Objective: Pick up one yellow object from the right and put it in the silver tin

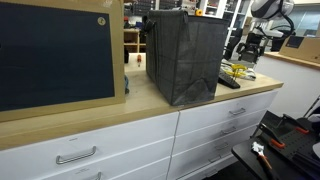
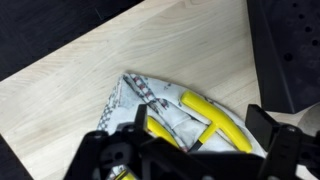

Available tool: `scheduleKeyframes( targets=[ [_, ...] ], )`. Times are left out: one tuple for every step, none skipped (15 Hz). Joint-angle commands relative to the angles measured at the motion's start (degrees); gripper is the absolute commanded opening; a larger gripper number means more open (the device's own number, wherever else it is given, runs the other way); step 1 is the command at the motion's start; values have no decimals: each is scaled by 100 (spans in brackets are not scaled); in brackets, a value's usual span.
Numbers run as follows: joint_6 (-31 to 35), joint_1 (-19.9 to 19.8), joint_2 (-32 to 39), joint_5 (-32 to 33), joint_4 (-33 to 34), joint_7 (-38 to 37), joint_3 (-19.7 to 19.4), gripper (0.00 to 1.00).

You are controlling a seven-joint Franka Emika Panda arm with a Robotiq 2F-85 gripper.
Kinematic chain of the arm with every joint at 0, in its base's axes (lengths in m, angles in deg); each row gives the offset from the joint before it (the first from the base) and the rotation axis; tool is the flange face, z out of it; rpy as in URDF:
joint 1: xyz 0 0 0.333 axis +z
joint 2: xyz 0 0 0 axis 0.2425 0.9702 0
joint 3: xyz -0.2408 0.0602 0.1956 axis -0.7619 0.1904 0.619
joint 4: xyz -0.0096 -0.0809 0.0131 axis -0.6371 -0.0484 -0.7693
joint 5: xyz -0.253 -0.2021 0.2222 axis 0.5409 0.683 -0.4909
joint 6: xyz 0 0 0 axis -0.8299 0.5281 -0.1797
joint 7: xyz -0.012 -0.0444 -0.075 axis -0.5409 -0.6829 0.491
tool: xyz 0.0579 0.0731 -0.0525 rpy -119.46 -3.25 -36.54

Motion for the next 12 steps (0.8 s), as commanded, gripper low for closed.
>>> scheduleKeyframes(
  targets=[
    [87, 2, 17, -95, 33, 359, 54, 100],
    [215, 24, 11, -71, 18, 402, 74, 100],
    [299, 33, 14, -91, 25, 497, 97, 100],
    [369, 39, 24, -98, 26, 571, 113, 100],
    [449, 45, 43, -110, 15, 609, 129, 100],
    [532, 54, 75, -77, -16, 651, 145, 100],
    [572, 53, 106, -86, -32, 666, 162, 100],
    [623, 52, 148, -90, -60, 705, 179, 100],
    [665, 53, 190, -77, -75, 720, 190, 100],
    [708, 52, 241, -47, -85, 727, 192, 100],
    [791, 54, 298, 27, -93, 720, 181, 100],
    [853, 49, 372, 68, -74, 730, 173, 100]
  ],
)
